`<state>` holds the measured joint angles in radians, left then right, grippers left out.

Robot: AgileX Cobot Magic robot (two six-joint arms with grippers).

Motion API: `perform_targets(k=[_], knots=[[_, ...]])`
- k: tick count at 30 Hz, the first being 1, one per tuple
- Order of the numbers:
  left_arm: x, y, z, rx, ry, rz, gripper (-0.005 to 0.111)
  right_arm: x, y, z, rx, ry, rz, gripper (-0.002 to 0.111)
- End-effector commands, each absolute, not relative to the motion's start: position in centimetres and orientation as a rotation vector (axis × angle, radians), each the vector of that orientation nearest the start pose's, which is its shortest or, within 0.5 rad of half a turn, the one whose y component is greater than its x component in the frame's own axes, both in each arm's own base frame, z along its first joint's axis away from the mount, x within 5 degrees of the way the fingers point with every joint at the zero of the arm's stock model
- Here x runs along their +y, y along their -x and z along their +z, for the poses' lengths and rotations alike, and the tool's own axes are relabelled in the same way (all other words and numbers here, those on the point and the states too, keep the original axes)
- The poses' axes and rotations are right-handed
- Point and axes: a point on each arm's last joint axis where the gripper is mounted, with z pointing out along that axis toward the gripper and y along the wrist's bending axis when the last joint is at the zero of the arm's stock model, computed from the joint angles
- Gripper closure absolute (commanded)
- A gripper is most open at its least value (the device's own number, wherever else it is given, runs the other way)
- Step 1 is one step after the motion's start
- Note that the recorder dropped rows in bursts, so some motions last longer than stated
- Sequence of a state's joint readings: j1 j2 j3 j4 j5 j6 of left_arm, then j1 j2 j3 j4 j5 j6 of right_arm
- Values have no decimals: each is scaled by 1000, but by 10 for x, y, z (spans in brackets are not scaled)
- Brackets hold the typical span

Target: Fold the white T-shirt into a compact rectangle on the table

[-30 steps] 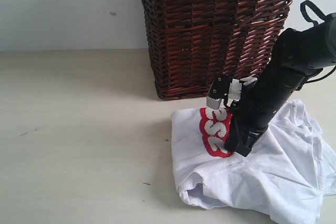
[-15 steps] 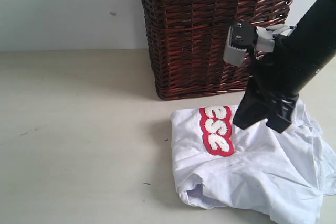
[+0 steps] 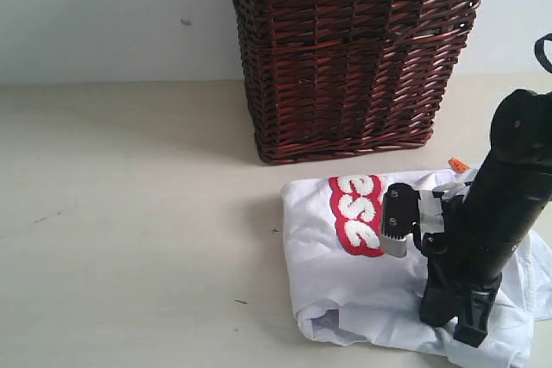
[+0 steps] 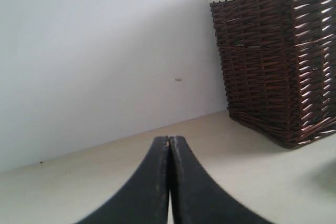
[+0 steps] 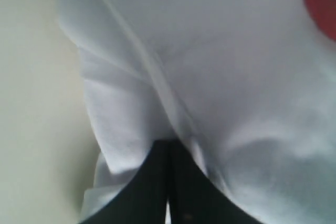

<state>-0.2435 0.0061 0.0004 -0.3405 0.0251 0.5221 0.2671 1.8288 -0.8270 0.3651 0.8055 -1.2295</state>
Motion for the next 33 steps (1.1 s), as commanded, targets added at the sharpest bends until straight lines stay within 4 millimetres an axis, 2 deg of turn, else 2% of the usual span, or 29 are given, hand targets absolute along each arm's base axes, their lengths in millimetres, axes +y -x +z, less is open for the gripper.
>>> perform_targets(k=[1, 2, 4, 5, 6, 7, 9, 11, 12, 15, 18, 20, 22, 27, 30, 33], knots=[[-14, -55, 211, 1469, -318, -55, 107, 92, -245, 134, 2527, 1806, 447, 108], [-14, -55, 211, 1469, -318, -55, 107, 92, -245, 143, 2501, 1794, 424, 108], [-14, -55, 211, 1469, -318, -55, 107, 91, -243, 172, 2400, 1745, 333, 108], [-14, -55, 211, 1469, -318, -55, 107, 90, -242, 196, 2297, 1678, 230, 108], [-14, -55, 211, 1469, -318, -55, 107, 89, -242, 212, 2223, 1622, 155, 108], [-14, -55, 211, 1469, -318, -55, 107, 85, -238, 248, 2080, 1470, 20, 108], [-14, -55, 211, 1469, -318, -55, 107, 79, -229, 287, 1972, 1198, -52, 108], [-14, -55, 211, 1469, -318, -55, 107, 70, -216, 315, 1927, 946, -32, 108], [-14, -55, 211, 1469, -318, -55, 107, 63, -204, 335, 1869, 800, -13, 108], [-14, -55, 211, 1469, -318, -55, 107, 42, -174, 374, 1645, 443, 21, 108], [-14, -55, 211, 1469, -318, -55, 107, 19, -141, 396, 1429, 102, 95, 108], [-14, -55, 211, 1469, -318, -55, 107, 11, -123, 395, 1380, 28, 109, 108], [-14, -55, 211, 1469, -318, -55, 107, 7, -101, 386, 1358, -3, 121, 108], [-14, -55, 211, 1469, -318, -55, 107, 2, -54, 346, 1275, -11, 67, 108], [-14, -55, 211, 1469, -318, -55, 107, 1, -42, 314, 1267, 12, 18, 108], [-14, -55, 211, 1469, -318, -55, 107, 1, -39, 281, 1284, 62, -51, 108]])
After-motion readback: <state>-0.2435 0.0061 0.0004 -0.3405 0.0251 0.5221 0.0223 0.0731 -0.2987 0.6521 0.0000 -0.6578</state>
